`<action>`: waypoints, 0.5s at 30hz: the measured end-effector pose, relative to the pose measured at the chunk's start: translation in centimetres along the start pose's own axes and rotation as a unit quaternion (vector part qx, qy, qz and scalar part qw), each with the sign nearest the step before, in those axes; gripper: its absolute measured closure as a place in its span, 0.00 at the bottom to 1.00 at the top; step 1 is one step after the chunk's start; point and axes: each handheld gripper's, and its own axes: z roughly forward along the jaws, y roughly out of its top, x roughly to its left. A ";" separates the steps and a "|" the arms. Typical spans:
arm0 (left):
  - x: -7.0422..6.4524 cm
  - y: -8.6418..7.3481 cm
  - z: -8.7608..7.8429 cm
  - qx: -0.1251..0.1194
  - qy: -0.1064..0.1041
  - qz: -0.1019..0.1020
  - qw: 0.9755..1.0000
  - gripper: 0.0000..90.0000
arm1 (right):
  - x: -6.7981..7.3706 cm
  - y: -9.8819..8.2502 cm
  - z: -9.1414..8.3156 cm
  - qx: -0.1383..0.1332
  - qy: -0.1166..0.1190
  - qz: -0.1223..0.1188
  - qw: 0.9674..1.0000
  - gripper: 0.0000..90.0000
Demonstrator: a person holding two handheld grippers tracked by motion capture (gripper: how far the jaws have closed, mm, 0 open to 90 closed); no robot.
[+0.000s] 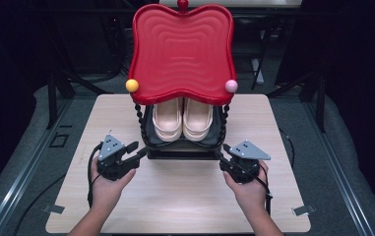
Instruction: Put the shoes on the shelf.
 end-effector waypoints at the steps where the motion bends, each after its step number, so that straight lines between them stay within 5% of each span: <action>1: 0.0 -0.2 -0.3 -0.003 -0.002 0.000 1.000 0.65 | 0.0 -0.2 -0.3 -0.004 0.000 0.001 1.000 0.72; 15: 0.3 -4.6 -3.3 0.010 -0.007 0.000 1.000 0.59 | -0.6 -2.9 -3.3 -0.002 0.010 0.022 1.000 0.60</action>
